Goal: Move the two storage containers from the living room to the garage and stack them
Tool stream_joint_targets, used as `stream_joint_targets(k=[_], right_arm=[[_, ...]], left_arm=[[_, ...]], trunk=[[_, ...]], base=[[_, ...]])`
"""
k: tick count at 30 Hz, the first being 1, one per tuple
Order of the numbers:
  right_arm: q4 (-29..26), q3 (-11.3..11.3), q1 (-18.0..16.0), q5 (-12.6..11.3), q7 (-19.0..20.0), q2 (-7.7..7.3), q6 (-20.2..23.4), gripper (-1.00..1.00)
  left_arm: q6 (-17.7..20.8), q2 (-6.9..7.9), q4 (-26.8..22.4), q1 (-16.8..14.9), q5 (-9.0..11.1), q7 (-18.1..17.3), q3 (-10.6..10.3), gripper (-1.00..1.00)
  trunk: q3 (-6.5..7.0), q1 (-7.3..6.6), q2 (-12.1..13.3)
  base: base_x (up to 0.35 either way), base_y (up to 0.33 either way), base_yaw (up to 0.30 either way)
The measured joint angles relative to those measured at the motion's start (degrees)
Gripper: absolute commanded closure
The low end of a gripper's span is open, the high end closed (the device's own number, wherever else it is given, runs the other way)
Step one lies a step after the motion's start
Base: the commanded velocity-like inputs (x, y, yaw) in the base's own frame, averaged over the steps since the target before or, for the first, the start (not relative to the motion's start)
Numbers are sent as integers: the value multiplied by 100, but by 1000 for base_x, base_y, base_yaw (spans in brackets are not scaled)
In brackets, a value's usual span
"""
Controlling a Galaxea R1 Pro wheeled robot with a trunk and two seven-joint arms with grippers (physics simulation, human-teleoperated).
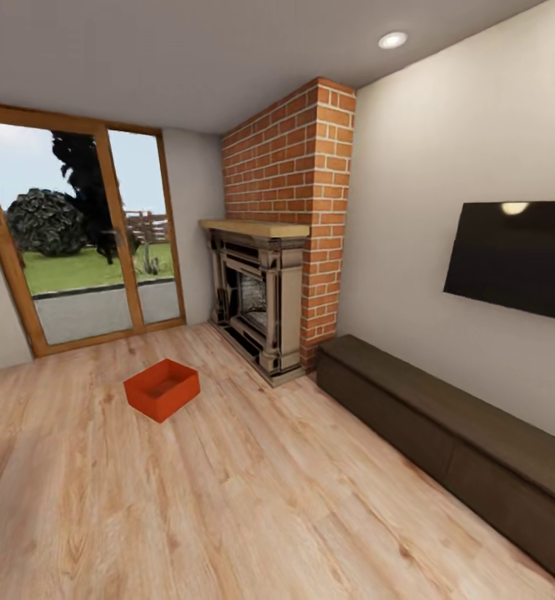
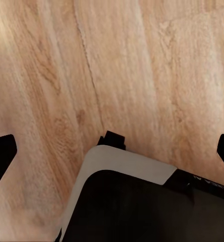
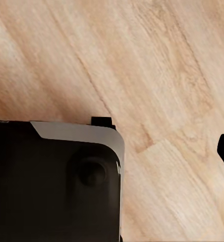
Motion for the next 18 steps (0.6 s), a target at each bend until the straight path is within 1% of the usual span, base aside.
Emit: stream_joint_targets(k=[18], right_arm=[[-2, 3, 0, 4, 0, 0, 0, -100]], left_arm=[[4, 0, 0, 0, 0, 0, -2, -100]], trunk=[[0, 0, 0]], base=[[315, -98, 232]])
